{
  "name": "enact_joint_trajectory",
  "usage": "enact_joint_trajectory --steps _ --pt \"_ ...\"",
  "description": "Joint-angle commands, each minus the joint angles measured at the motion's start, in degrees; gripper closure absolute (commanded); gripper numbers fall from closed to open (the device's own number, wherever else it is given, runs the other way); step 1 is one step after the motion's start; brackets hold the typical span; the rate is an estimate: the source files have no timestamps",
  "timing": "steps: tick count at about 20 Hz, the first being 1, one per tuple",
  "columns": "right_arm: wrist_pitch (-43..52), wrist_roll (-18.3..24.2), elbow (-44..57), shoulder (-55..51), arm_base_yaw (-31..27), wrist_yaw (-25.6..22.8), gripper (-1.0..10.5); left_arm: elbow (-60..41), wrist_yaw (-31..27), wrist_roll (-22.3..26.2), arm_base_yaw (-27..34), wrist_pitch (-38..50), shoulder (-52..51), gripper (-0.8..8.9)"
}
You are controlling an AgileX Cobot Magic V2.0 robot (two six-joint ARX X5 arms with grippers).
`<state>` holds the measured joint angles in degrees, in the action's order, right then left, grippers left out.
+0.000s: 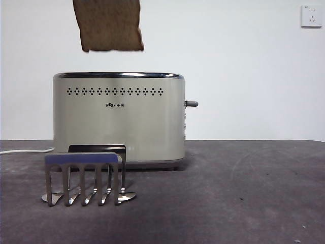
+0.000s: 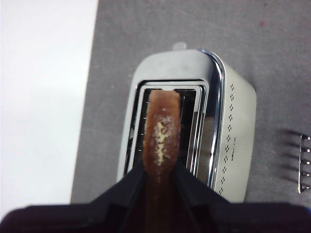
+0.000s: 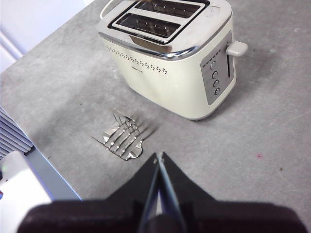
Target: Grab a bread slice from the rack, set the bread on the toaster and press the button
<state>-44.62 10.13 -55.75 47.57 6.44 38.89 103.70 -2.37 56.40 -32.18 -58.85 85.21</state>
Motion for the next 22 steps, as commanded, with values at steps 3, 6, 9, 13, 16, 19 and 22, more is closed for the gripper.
enact_joint_trajectory --steps 3,6,9,13,16,19,22 --pt "-0.1 0.5 0.0 0.1 0.2 0.2 9.6 -0.3 4.0 0.9 1.8 0.7 3.1 8.23" --pt "-0.2 0.5 0.0 0.1 0.2 0.2 9.6 -0.3 4.4 0.9 2.4 0.6 5.1 8.23" --pt "-0.5 0.5 0.0 0.1 0.2 0.2 9.6 -0.3 6.9 0.9 3.0 0.5 6.7 8.23" --pt "-0.5 0.5 0.0 0.1 0.2 0.2 9.6 -0.3 8.2 0.9 4.2 0.5 8.6 8.23" --pt "-0.5 0.5 0.0 0.3 0.2 0.2 9.6 -0.3 8.9 0.9 5.7 0.9 10.4 8.23" --pt "-0.5 0.5 0.0 0.9 0.2 0.2 9.6 -0.3 9.0 0.8 7.1 2.2 12.5 8.22" --pt "-0.4 0.5 0.0 1.8 0.2 0.2 9.6 -0.3 11.0 0.2 7.6 4.2 13.8 8.11"
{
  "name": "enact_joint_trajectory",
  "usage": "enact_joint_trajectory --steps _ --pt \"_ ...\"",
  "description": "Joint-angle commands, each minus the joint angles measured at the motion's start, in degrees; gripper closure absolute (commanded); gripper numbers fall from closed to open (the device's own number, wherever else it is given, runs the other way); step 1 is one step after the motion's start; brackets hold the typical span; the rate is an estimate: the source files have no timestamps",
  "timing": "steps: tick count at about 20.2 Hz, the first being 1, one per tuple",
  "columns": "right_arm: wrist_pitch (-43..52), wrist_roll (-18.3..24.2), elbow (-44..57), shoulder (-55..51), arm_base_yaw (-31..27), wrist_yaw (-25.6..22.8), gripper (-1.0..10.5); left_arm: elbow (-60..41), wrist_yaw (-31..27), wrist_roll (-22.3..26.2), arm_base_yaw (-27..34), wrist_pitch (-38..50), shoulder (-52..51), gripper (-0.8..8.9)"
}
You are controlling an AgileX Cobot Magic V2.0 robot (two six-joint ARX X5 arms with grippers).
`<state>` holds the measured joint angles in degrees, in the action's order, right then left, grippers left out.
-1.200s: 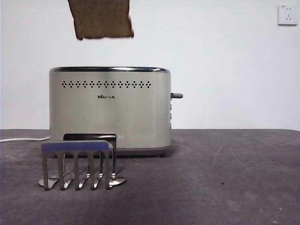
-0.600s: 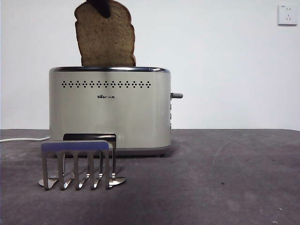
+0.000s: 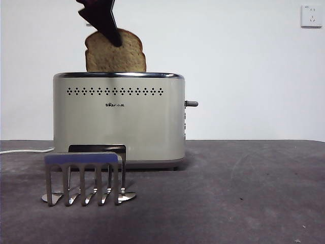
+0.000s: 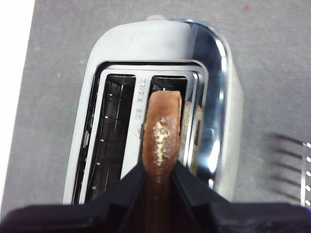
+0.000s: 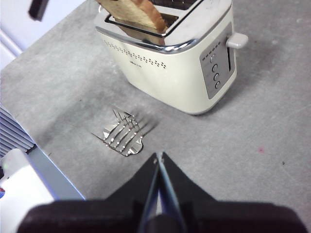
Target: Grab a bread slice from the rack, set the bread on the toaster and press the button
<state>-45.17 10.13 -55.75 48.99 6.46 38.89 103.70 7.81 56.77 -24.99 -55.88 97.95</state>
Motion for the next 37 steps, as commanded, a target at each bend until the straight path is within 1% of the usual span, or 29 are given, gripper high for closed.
enact_joint_trajectory --steps 1,3,4,6,7,9,10,12,14,19,22,23,25,29,32,34,37 --pt "0.2 1.0 0.0 0.9 0.2 0.2 9.6 -0.3 1.6 -0.2 0.4 1.6 1.1 7.94" --pt "0.8 1.4 0.0 2.1 0.2 0.2 9.6 -0.3 1.6 -0.3 0.4 3.0 1.1 6.99" --pt "1.7 1.3 0.0 2.8 0.2 0.2 9.6 -0.3 1.6 -1.2 0.4 3.8 1.1 6.49" --pt "5.5 1.0 0.0 4.7 0.2 0.2 9.6 -0.3 1.7 -3.7 0.4 5.0 1.1 6.44" --pt "7.8 -0.1 0.0 5.7 0.2 0.2 9.6 -0.3 1.7 -4.2 0.4 4.9 1.1 6.34" --pt "12.5 -1.9 0.0 8.0 0.2 0.2 9.6 -0.3 1.6 -4.3 0.4 5.0 1.1 5.03" --pt "14.9 -3.1 0.0 9.2 0.5 0.3 9.6 -0.3 1.6 -4.6 0.4 5.0 1.1 4.66" --pt "19.7 -5.1 0.0 11.8 1.0 0.7 9.6 -0.3 1.6 -7.8 0.4 5.3 1.1 4.66" --pt "25.0 -7.2 0.0 14.6 1.7 2.9 9.6 -0.3 1.2 -12.1 0.4 5.9 0.9 4.66" --pt "40.5 -16.2 0.0 22.7 3.8 3.0 9.6 -0.2 1.2 -22.2 0.3 6.6 -1.7 4.66" --pt "47.1 -21.5 -0.6 28.4 4.0 3.0 9.6 -0.2 1.3 -31.0 0.3 5.9 -5.2 4.66" --pt "47.5 -21.8 -1.5 30.4 4.2 3.0 9.6 -0.2 1.3 -33.5 0.3 5.2 -6.5 4.66" --pt "47.6 -22.1 -4.2 34.7 4.5 3.0 9.6 -0.2 1.4 -37.0 0.3 3.7 -9.4 4.66" --pt "47.6 -22.1 -10.5 42.6 5.9 2.7 9.6 -0.2 1.5 -40.5 0.3 0.7 -14.8 4.67" --pt "47.6 -22.1 -13.5 46.5 6.3 2.6 9.6 -0.2 1.7 -41.0 0.3 -1.0 -17.5 4.67" --pt "47.6 -22.1 -15.1 49.0 6.5 1.9 9.6 -0.2 1.7 -42.0 0.3 -1.9 -19.1 4.67" --pt "47.7 -22.1 -17.1 52.4 6.8 0.6 9.6 -0.2 1.7 -42.2 0.3 -2.7 -21.2 4.67"
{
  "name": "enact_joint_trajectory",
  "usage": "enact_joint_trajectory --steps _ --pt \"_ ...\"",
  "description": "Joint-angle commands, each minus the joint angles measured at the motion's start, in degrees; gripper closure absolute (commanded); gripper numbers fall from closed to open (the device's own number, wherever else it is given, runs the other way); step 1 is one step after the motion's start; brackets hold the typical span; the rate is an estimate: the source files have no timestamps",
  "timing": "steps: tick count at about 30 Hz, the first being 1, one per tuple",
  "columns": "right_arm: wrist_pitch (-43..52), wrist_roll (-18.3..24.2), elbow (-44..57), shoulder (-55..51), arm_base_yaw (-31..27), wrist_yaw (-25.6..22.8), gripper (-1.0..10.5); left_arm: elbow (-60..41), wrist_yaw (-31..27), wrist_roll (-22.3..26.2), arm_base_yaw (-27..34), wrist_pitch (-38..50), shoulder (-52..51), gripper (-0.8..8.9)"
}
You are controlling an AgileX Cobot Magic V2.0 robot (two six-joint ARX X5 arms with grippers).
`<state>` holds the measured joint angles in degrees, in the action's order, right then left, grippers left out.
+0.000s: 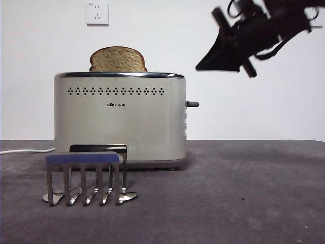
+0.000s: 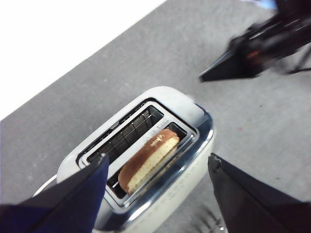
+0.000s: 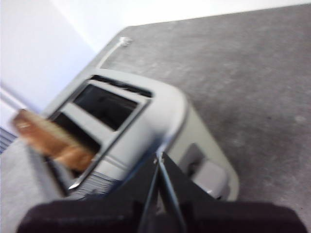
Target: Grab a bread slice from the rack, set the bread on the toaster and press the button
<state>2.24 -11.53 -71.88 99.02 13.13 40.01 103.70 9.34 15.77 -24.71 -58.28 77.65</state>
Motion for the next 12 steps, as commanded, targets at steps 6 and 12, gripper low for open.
enact_joint_trajectory --steps 6,12 --pt "0.3 -0.4 -3.1 7.9 0.6 -1.2 9.6 -0.2 0.2 -1.2 0.0 -0.6 -3.5 4.67" --pt "0.3 0.1 -3.3 12.2 1.0 -1.4 9.6 -0.2 0.1 -1.2 0.0 -3.0 -3.9 4.67"
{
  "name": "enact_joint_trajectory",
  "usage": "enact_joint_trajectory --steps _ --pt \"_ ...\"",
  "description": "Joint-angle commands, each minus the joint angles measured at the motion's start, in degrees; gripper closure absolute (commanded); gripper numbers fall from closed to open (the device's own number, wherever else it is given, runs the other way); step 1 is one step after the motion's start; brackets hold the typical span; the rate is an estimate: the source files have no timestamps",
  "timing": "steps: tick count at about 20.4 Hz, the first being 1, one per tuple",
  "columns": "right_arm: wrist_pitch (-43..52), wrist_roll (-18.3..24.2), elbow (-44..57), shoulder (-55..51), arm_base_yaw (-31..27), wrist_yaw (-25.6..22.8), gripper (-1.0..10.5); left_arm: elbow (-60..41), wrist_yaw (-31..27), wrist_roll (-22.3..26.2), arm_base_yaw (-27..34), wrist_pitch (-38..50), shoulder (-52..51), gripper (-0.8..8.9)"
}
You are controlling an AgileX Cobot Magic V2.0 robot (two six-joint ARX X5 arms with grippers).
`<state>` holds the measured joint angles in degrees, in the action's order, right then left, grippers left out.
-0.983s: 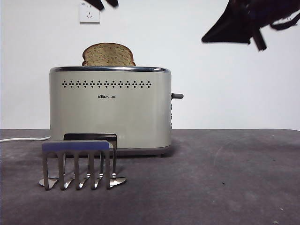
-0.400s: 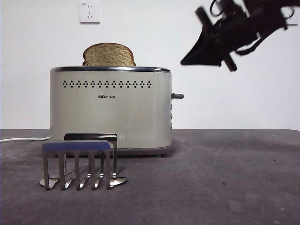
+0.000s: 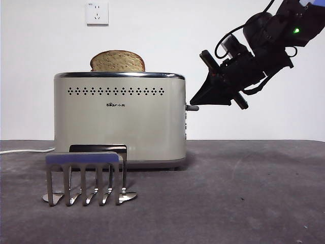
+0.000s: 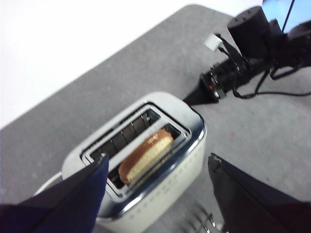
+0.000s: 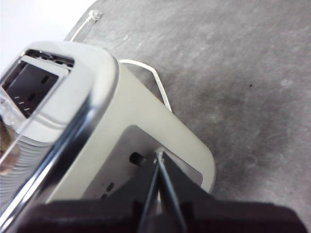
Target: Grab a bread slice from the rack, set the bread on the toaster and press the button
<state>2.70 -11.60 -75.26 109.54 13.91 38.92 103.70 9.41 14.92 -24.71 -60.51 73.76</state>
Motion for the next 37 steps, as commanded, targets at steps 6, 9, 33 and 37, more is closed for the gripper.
enact_joint_trajectory --steps 6,9,33,37 --pt "-4.3 2.8 0.1 5.9 1.4 -0.5 9.6 -0.2 0.1 -0.4 0.0 -2.1 0.0 4.67" --pt "-6.2 4.3 0.1 7.8 1.9 -1.9 9.6 -0.2 0.1 -0.4 0.0 -2.2 0.0 4.67" --pt "-6.6 4.4 0.1 7.0 1.5 -1.8 9.6 -0.2 0.0 -0.4 0.0 -2.8 0.0 4.67" --pt "-6.3 4.4 0.0 1.1 1.1 -1.9 9.6 -0.2 0.0 -0.3 0.0 -3.1 0.0 4.67"
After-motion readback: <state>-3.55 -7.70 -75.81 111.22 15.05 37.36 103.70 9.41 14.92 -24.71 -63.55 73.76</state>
